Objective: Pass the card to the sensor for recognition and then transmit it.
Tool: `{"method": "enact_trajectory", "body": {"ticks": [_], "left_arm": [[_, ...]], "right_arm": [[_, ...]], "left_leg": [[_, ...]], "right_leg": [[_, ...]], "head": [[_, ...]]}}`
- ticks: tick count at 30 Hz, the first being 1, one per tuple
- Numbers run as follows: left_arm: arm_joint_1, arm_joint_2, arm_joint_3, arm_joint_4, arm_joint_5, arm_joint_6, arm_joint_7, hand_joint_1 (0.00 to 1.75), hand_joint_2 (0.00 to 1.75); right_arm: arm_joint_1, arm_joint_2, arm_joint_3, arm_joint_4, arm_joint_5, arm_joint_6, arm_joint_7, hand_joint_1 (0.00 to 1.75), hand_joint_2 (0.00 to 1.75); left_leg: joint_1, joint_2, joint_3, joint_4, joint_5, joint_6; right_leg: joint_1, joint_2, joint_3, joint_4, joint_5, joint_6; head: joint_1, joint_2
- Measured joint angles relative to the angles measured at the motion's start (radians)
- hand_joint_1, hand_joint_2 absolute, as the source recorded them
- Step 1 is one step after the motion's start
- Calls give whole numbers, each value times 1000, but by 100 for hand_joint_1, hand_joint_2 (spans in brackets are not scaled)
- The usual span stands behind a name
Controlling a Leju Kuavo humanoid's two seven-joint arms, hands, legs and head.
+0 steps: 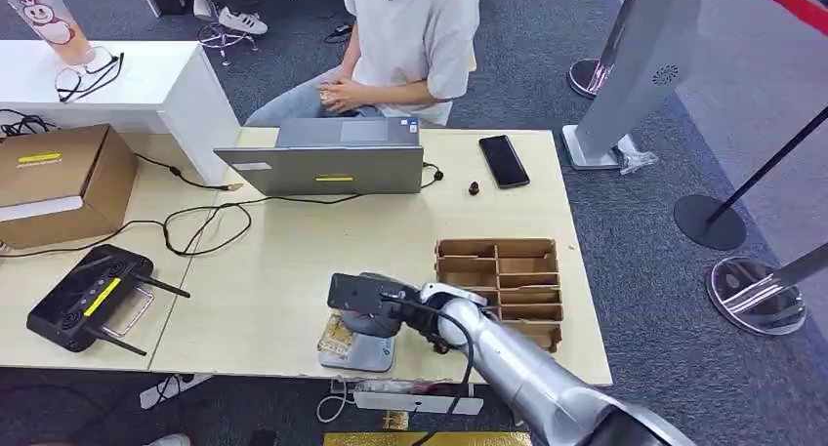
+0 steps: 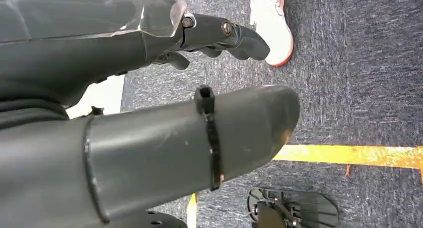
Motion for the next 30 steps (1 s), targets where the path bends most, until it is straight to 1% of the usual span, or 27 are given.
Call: {"method": "enact_trajectory", "body": {"ticks": [7,12,18,30], "left_arm": [[0,-2,-1,0,-3,-2,0,0,0],[-7,1,-2,0,-4,-25,31,0,0],[-13,3,-2,0,-4,-29,35,0,0],[-15,3,-2,0,-4,-29,42,0,0]], "right_arm": [[-6,8,16,40,31,-37,19,175,175],[-14,18,23,71,35,-51,32,175,175],[-27,31,31,114,51,-70,42,175,175],[-36,53,39,192,62,-77,45,175,175]], "left_leg": [[0,0,0,0,0,0],[0,0,0,0,0,0],[0,0,0,0,0,0],[0,0,0,0,0,0]], "right_leg": [[0,0,0,0,0,0],[0,0,0,0,0,0],[0,0,0,0,0,0],[0,0,0,0,0,0]], "head": [[0,0],[0,0],[0,0],[0,0]]}}
